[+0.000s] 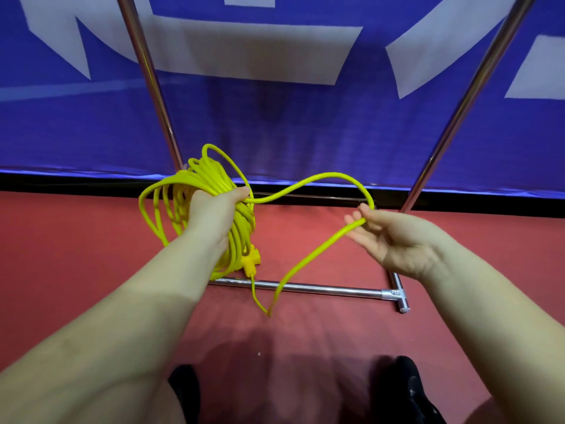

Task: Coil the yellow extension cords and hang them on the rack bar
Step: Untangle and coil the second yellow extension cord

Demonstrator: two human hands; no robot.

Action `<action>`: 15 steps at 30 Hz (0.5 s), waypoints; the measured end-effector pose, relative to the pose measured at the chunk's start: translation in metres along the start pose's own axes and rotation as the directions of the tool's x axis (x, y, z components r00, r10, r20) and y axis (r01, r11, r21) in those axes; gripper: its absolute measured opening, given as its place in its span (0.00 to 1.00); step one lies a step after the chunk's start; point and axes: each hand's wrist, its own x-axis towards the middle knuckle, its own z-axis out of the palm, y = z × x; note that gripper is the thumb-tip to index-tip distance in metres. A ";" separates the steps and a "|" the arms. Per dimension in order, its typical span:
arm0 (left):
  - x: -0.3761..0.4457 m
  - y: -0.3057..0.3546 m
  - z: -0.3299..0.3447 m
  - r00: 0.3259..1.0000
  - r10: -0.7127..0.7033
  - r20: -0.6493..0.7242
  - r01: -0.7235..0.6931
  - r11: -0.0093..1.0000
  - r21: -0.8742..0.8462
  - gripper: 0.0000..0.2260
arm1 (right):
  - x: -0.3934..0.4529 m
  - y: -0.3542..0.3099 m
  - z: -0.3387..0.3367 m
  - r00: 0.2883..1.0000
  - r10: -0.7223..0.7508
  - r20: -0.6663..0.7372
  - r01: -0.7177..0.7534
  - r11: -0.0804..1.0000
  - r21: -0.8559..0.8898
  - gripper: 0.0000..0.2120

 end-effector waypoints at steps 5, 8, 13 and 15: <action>-0.006 -0.005 0.005 0.992 0.108 0.058 -0.116 0.978 0.174 0.12 | -0.006 -0.014 0.009 0.994 -0.105 0.038 0.096 0.979 0.177 0.05; -0.016 -0.007 0.010 0.971 0.113 0.211 -0.163 0.958 0.237 0.05 | 0.000 -0.011 0.012 0.992 -0.128 -0.021 0.130 0.972 0.198 0.05; -0.037 -0.010 0.016 0.848 0.028 0.530 -0.231 0.919 0.321 0.11 | 0.013 -0.005 0.017 0.990 -0.103 -0.100 0.124 0.966 0.226 0.06; -0.044 -0.014 0.018 0.798 -0.036 0.601 -0.213 0.917 0.337 0.12 | 0.017 -0.002 0.020 0.990 -0.090 -0.112 0.112 0.972 0.206 0.08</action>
